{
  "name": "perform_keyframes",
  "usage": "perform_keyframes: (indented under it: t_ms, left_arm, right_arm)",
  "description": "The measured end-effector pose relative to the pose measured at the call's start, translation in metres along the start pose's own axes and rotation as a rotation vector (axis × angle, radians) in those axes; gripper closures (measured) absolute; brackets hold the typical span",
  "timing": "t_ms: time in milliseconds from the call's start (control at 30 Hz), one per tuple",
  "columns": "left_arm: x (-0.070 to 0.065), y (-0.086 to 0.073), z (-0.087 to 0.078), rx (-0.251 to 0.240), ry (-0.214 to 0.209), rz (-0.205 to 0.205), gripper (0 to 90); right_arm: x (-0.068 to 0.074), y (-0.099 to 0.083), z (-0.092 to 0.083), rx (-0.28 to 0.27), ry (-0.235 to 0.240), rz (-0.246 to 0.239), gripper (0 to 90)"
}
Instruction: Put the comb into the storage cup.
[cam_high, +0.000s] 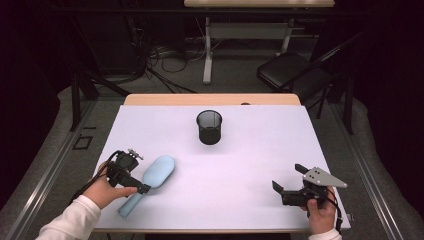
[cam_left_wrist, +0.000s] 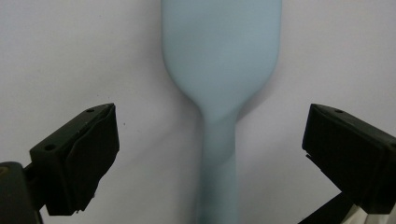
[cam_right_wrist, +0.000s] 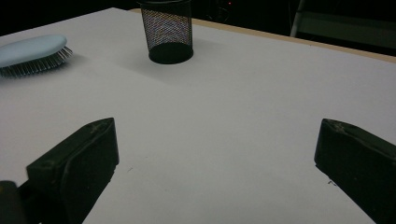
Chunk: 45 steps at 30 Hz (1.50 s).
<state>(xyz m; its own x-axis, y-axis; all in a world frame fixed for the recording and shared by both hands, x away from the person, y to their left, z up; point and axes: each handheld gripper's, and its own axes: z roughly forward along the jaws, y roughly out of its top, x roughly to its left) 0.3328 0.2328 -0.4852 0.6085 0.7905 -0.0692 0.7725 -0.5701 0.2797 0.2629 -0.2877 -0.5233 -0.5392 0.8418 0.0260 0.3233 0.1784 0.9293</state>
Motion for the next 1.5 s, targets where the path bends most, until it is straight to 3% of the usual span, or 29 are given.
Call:
perform_keyframes:
  t_ms: [600, 933, 1133, 1367, 1500]
  left_arm:
    - [-0.003, 0.0, 0.021, 0.032, -0.006, 0.015, 7.1]
    - [-0.006, 0.002, 0.023, 0.058, 0.002, 0.026, 17.4]
    - [-0.007, 0.002, 0.025, 0.075, 0.013, 0.049, 32.1]
    - [-0.006, 0.003, 0.027, 0.087, 0.01, 0.034, 40.5]
    - [-0.007, 0.004, 0.029, 0.111, 0.027, 0.028, 41.0]
  right_arm:
    - [0.0, 0.0, 0.0, 0.002, -0.001, -0.005, 0.0]
    - [0.0, 0.0, 0.0, 0.001, -0.002, -0.003, 0.0]
    - [0.0, 0.0, 0.0, 0.002, -0.001, -0.005, 0.0]
    - [0.0, 0.0, 0.0, 0.005, -0.001, -0.005, 0.0]
    - [0.0, 0.0, 0.0, 0.004, -0.002, -0.005, 0.0]
